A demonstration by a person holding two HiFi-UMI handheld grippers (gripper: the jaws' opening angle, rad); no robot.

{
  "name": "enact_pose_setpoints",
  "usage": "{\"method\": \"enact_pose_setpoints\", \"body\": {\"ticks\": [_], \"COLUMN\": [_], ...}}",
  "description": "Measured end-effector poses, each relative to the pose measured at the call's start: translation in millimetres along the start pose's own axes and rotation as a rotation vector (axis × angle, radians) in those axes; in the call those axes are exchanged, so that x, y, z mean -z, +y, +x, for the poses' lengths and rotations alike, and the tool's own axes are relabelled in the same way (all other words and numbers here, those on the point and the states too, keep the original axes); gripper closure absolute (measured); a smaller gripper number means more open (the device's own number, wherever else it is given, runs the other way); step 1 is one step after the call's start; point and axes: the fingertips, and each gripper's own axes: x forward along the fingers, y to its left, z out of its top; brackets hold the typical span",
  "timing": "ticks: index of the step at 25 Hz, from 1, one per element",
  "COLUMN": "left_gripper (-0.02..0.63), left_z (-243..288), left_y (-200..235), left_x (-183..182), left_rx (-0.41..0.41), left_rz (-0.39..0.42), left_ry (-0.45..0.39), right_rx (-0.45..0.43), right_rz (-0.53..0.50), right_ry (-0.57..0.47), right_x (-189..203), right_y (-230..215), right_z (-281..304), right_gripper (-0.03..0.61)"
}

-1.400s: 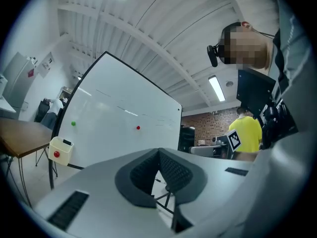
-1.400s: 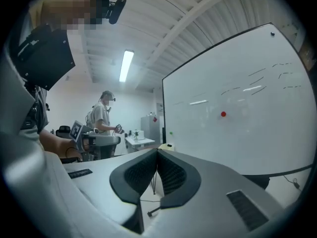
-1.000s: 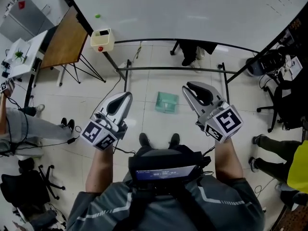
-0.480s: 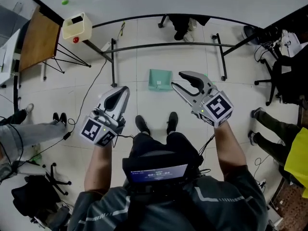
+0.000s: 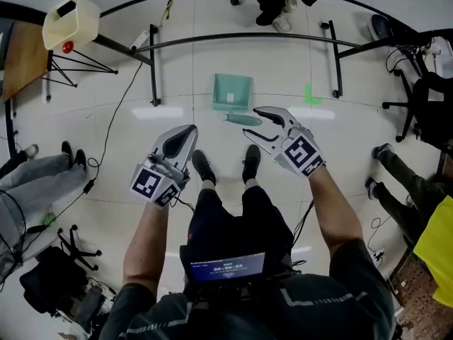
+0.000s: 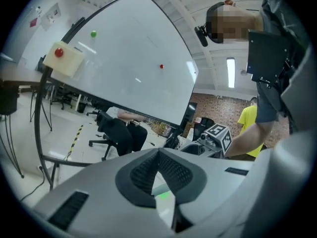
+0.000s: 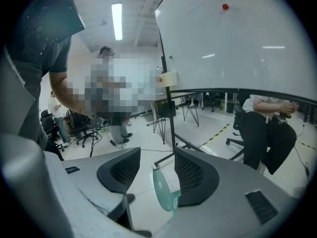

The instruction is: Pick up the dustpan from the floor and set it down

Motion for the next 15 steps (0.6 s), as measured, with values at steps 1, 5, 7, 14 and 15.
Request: {"method": "enact_pose_setpoints", "body": {"ticks": [1, 5, 7, 14, 15], "left_gripper": [0.589, 0.589, 0.589, 0.589, 0.589], "left_z": [5.0, 24.3, 31.8, 43.2, 43.7], "left_y": [6.9, 25.9, 32.2, 43.8, 44.4], "left_x": [17.2, 78.8, 101.6, 145.6, 146.8], "left_rx": [-0.012, -0.031, -0.026, -0.015, -0.013], "left_rz": [-0.017, -0.049, -0.064, -0.081, -0.087], "left_ry": [0.018, 0.101, 0.127, 0.169, 0.166], "right_rx": [-0.009, -0.034, -0.048, -0.068, -0.069], "right_rz": [-0.003, -0.029, -0.048, -0.082, -0.088], "right_ry": [0.021, 0.087, 0.112, 0.171, 0.172], "right_x": [16.4, 71.4, 92.3, 144.3, 147.5], "right_y": [-3.1, -14.7, -17.1, -17.6, -17.1], "right_z": [7.5, 34.4, 48.0, 83.5, 86.2], "right_gripper": [0.334, 0.305, 0.305, 0.305, 0.307]}}
